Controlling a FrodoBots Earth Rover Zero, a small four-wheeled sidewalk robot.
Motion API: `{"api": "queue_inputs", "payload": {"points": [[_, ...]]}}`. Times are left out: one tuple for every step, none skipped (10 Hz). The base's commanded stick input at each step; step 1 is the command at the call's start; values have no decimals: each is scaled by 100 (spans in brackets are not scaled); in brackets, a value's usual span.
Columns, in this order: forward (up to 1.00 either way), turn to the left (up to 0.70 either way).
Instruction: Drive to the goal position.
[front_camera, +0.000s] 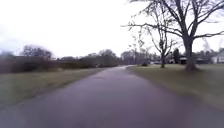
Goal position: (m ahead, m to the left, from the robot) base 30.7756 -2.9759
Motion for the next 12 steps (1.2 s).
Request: {"api": "queue_inputs", "payload": {"points": [[100,0],[100,0],[100,0],[100,0],[100,0],[100,0],[100,0],[100,0],[100,0],[100,0],[100,0],[100,0]]}}
